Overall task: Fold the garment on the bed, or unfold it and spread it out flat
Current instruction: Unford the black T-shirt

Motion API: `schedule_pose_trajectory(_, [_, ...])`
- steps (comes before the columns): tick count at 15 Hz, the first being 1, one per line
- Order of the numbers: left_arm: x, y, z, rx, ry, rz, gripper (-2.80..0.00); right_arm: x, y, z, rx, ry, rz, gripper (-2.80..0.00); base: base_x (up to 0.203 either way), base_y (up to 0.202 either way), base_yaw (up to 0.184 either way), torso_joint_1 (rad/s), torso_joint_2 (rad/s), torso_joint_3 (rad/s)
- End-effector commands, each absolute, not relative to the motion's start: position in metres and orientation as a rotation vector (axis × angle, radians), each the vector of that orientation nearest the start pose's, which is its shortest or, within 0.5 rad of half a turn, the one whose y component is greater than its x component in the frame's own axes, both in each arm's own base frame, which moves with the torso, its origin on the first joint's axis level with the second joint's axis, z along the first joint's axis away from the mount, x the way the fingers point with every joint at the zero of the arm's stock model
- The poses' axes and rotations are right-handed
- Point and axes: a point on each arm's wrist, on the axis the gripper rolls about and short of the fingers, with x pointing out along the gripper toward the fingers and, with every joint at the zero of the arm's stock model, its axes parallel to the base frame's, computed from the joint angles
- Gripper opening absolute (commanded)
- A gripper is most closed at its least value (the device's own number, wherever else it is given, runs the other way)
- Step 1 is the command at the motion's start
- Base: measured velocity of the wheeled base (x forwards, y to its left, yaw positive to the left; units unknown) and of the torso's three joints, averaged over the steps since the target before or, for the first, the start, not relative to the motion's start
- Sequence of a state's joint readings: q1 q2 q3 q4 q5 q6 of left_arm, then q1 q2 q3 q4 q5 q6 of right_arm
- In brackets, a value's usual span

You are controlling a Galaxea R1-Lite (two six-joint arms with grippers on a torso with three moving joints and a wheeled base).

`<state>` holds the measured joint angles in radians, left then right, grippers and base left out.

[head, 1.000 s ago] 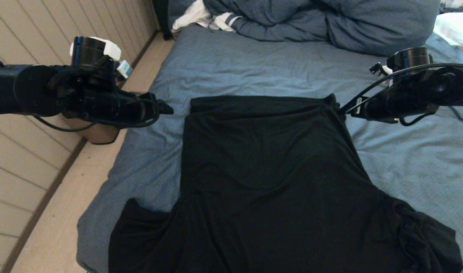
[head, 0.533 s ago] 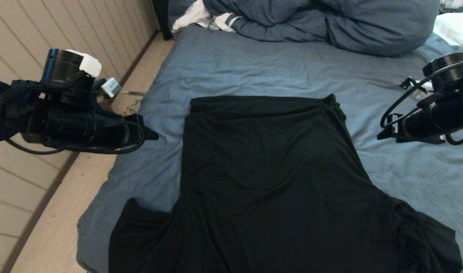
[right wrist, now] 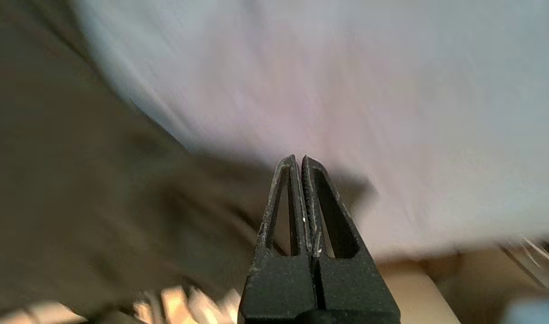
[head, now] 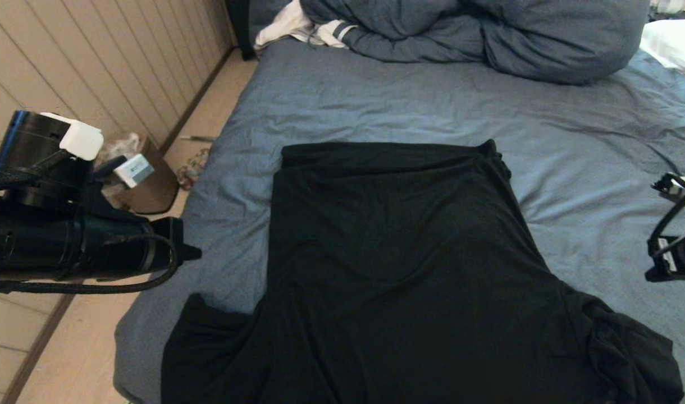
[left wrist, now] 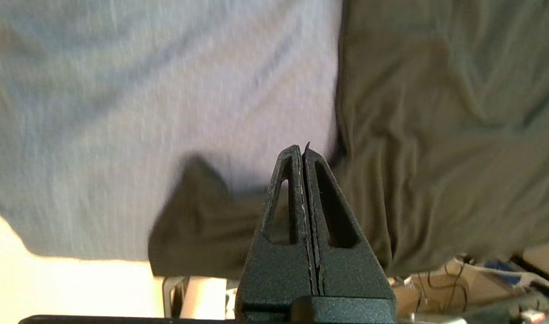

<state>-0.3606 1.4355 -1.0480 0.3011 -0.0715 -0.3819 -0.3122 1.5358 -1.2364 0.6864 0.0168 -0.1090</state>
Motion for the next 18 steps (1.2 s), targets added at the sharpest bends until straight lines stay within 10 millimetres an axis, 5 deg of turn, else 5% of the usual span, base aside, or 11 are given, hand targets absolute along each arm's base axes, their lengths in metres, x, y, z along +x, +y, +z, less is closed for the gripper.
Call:
schedule_pose_trajectory(1, [0.201, -0.079, 0.234, -0.261, 0.755, -0.283, -2.8, 0.186, -0.075, 0.228, 0.049, 1.012, -0.249, -2.8, 0.0, 0.0, 0.0, 0.0, 0.0, 0.0])
schedule_pose_trajectory(2, [0.199, -0.081, 0.233, -0.258, 0.761, -0.294, -2.8, 0.174, -0.079, 0.221, 0.043, 1.036, -0.264, 0.0, 0.0, 0.0, 0.0, 0.0, 0.0, 0.0])
schedule_pose_trajectory(6, [0.197, -0.083, 0.234, -0.255, 0.759, -0.304, -2.8, 0.156, -0.089, 0.193, 0.04, 1.11, -0.239, 0.0, 0.0, 0.0, 0.0, 0.0, 0.0, 0.0])
schedule_pose_trajectory(13, [0.205, -0.086, 0.233, -0.251, 0.763, -0.305, -2.8, 0.187, -0.107, 0.142, 0.062, 1.131, -0.232, 0.0, 0.0, 0.0, 0.0, 0.0, 0.0, 0.0])
schedule_pose_trajectory(18, [0.211, -0.089, 0.232, -0.248, 0.771, -0.306, -2.8, 0.196, -0.112, 0.127, 0.092, 1.145, -0.203, 0.0, 0.0, 0.0, 0.0, 0.0, 0.0, 0.0])
